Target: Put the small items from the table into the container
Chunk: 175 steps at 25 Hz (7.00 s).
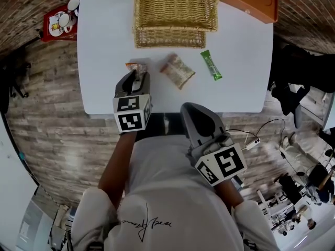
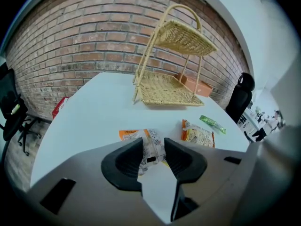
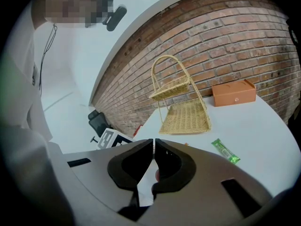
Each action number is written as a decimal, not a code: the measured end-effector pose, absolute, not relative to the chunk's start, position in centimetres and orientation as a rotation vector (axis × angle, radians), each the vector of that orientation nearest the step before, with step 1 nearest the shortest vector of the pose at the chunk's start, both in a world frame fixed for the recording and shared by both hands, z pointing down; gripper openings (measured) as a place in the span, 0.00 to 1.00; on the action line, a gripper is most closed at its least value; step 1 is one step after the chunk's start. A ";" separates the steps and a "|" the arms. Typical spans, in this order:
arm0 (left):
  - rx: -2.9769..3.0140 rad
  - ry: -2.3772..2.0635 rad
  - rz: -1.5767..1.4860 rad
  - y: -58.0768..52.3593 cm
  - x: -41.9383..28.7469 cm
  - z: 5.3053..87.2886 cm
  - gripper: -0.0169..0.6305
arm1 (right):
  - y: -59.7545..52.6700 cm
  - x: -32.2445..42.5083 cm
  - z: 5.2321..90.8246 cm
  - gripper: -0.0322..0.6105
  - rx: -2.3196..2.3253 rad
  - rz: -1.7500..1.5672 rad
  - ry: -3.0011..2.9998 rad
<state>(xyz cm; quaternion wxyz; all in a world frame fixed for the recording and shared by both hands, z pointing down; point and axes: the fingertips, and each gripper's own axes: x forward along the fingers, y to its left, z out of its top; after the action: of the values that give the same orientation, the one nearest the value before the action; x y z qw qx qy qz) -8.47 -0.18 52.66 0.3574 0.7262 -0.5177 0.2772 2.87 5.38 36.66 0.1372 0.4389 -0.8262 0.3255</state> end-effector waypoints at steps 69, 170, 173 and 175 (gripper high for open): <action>2.216 -1.323 0.373 -3.8 -8.1 34.1 0.13 | 4.1 2.3 32.5 0.09 1.359 0.838 -2.536; 2.448 -1.422 0.428 -11.1 -0.5 27.2 0.18 | 2.9 8.2 31.9 0.09 1.488 0.904 -2.550; 2.446 -1.422 0.406 -10.1 -0.3 26.9 0.15 | 3.4 8.0 31.7 0.09 1.471 0.896 -2.561; 2.446 -1.423 0.400 -9.6 -0.4 26.8 0.12 | 3.7 7.9 31.6 0.08 1.456 0.893 -2.566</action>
<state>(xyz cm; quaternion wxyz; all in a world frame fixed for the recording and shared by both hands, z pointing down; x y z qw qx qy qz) -0.39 -9.56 26.79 0.1413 0.8473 -0.4930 0.1384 7.88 3.71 31.60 0.0295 0.4722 -0.8321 0.2894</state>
